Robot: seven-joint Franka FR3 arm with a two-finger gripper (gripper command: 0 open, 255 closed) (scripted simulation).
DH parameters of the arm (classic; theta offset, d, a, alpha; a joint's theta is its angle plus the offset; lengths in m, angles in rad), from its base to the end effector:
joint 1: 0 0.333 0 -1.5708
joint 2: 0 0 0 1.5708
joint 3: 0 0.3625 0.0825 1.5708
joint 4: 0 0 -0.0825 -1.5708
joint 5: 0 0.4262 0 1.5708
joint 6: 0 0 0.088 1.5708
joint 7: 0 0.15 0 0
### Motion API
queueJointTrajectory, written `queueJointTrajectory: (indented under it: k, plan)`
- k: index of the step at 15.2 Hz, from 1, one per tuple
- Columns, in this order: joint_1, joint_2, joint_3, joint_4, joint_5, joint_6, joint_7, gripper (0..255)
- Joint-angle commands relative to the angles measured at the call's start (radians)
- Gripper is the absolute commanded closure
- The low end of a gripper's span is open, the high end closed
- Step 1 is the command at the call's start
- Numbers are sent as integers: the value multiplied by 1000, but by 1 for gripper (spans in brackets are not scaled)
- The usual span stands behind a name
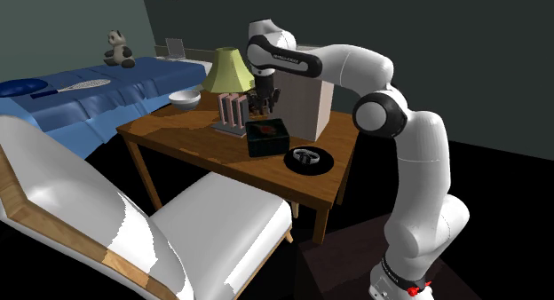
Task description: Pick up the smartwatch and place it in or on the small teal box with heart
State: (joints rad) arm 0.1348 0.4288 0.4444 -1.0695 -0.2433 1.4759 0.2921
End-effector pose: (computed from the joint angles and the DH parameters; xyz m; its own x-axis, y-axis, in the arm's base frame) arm 0.6613 0.2957 0.6098 0.9741 0.2242 0.0307 0.2222 -0.9734 0.0556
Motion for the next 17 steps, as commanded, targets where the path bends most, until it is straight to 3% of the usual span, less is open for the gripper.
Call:
queueJointTrajectory:
  k: [1, 10, 17]
  plan:
    - [-12, -17, 1, -54, 7, 38, 1, 255]
    - [-44, -59, 1, -239, 24, 181, 9, 255]
    - [-44, -59, 1, -239, 24, 181, 9, 255]
